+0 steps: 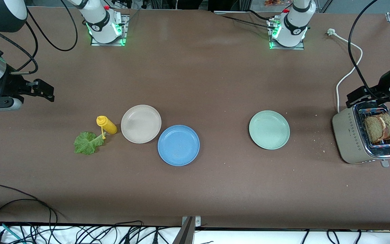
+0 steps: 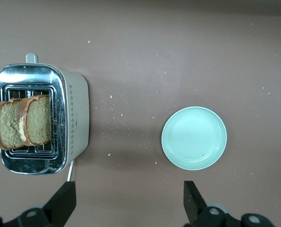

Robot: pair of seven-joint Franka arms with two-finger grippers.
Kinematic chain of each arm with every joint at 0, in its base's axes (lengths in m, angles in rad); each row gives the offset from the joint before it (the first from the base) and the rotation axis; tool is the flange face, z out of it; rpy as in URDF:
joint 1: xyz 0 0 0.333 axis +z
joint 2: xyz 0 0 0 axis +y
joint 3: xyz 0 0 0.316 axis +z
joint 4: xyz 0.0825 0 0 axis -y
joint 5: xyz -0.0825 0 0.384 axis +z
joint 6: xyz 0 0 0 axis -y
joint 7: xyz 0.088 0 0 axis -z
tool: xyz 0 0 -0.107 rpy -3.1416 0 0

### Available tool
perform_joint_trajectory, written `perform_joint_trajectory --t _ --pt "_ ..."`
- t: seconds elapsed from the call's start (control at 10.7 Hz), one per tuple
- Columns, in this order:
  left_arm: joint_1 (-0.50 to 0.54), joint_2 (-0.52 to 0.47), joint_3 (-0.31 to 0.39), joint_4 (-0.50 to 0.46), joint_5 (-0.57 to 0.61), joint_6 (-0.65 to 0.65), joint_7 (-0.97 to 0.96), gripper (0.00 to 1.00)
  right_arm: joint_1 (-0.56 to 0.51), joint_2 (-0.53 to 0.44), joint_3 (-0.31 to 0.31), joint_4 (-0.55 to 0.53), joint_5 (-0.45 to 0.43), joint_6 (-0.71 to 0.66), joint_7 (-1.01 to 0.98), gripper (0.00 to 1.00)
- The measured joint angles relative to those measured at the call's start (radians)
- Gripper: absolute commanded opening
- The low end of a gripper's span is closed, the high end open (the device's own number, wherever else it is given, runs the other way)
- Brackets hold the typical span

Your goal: Make sandwich in blue plate with both arms

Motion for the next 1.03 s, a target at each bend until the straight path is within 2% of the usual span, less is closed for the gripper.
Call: perform_joint_trajectory --t 1.03 --pt "0.007 0.0 -0.001 -0.003 0.0 -0.021 0.0 1.0 -0.005 -0.002 -0.006 0.002 0.034 -0.001 0.014 1.0"
